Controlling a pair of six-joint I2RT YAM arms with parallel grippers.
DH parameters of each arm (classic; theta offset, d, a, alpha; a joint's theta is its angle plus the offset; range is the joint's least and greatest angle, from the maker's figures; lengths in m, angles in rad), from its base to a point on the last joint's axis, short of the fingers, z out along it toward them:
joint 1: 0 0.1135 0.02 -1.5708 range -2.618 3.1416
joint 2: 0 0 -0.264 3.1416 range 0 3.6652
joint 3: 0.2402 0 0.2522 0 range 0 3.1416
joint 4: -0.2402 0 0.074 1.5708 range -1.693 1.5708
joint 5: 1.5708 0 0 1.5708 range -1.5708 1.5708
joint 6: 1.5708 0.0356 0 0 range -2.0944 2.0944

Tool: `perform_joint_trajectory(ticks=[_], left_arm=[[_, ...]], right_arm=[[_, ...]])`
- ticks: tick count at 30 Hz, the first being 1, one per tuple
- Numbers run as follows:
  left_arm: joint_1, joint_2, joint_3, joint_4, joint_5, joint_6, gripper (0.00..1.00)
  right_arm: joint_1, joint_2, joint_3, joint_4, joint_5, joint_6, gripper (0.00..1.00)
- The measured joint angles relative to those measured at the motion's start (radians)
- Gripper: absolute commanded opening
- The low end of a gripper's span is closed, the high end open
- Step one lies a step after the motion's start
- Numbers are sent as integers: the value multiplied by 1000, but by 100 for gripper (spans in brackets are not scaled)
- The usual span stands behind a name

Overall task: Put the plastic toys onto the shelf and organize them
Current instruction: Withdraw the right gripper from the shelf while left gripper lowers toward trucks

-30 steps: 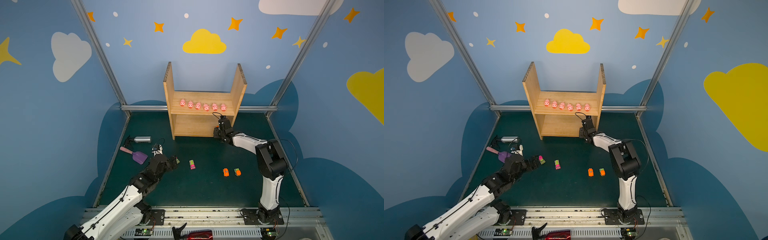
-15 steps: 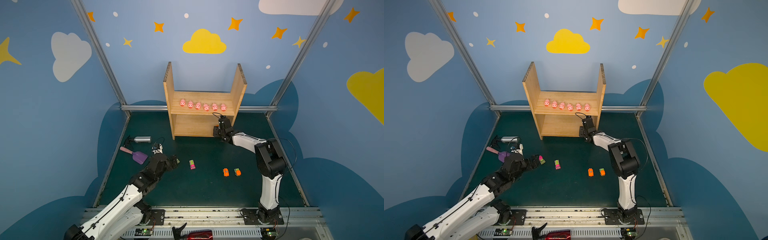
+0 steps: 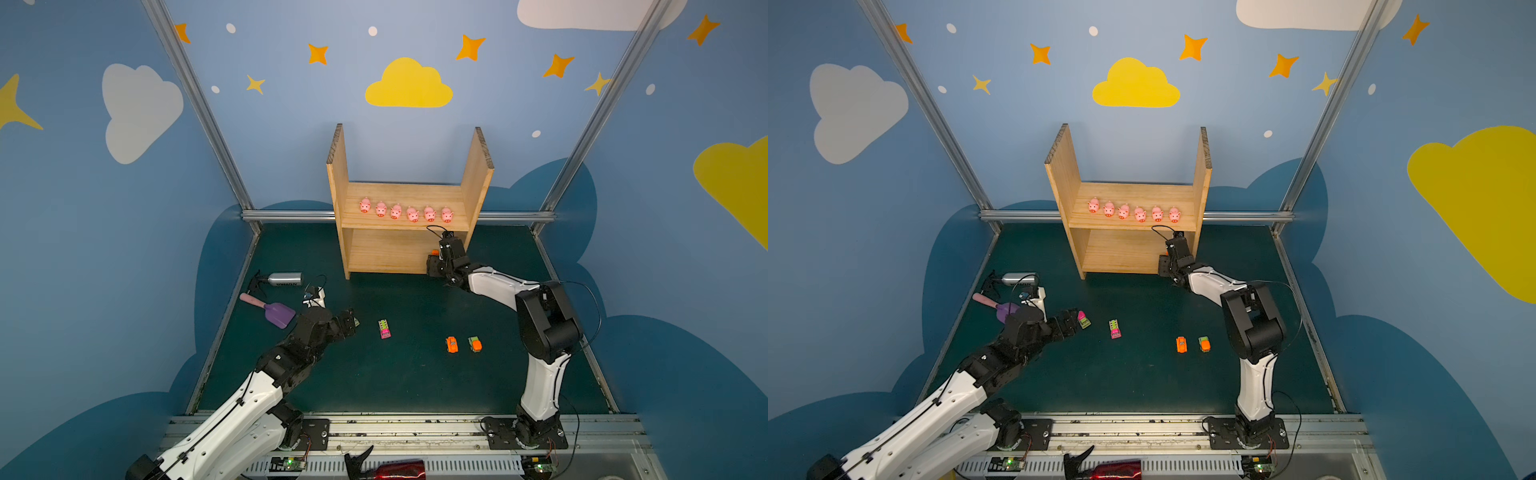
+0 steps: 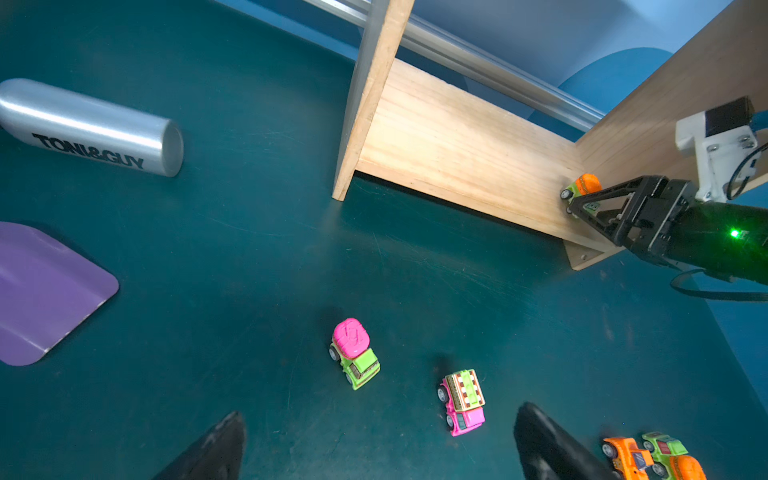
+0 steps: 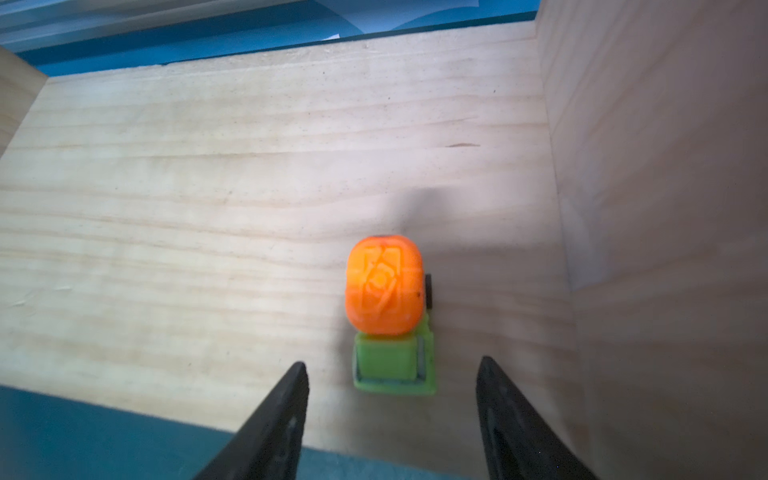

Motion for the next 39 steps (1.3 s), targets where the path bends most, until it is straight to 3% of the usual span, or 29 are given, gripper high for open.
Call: perform_joint_trajectory(ticks=[13,23,30,39], left_arm=[[-2,-34,-3,-21,8,-8,100],[-51,-62,-18,-38,19,-23,100],[-154,-69,-18,-61,19,-48,100],[-365,-72,-47,-74,-51,-126,100]], right_arm=[[47,-152,-116,-18,-19,51,66],[142,-378,-278,-55,-6,104,66],[214,-580,-405,-129,-8,129,66],[372,-835,-652,-193,77,185,67]])
